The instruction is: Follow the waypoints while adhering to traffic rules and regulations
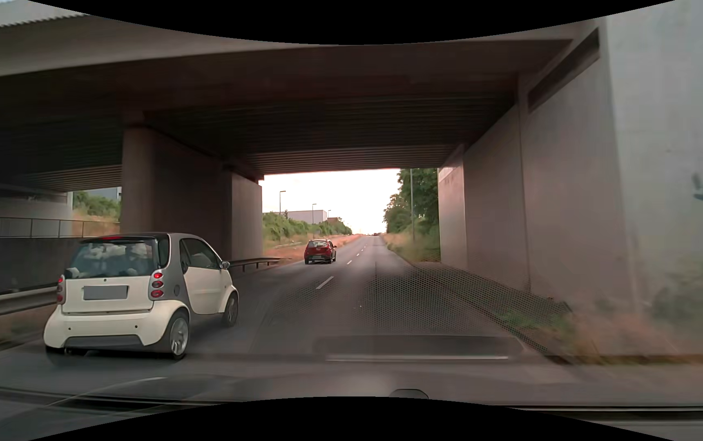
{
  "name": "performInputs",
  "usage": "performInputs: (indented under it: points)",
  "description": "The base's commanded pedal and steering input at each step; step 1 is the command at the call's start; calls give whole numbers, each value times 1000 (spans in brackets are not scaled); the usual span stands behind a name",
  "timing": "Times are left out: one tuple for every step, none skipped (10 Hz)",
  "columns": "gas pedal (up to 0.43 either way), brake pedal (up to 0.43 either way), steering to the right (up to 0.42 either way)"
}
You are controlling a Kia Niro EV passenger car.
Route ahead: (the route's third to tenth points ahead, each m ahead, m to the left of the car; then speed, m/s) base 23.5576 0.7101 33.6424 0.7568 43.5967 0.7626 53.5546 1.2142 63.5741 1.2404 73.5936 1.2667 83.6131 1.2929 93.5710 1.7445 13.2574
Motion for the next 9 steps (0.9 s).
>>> performInputs:
  points:
    - [0, 0, -3]
    - [0, 0, -3]
    - [0, 0, -3]
    - [0, 0, -3]
    - [0, 0, -3]
    - [0, 0, -3]
    - [0, 0, -4]
    - [0, 0, -5]
    - [0, 0, -5]
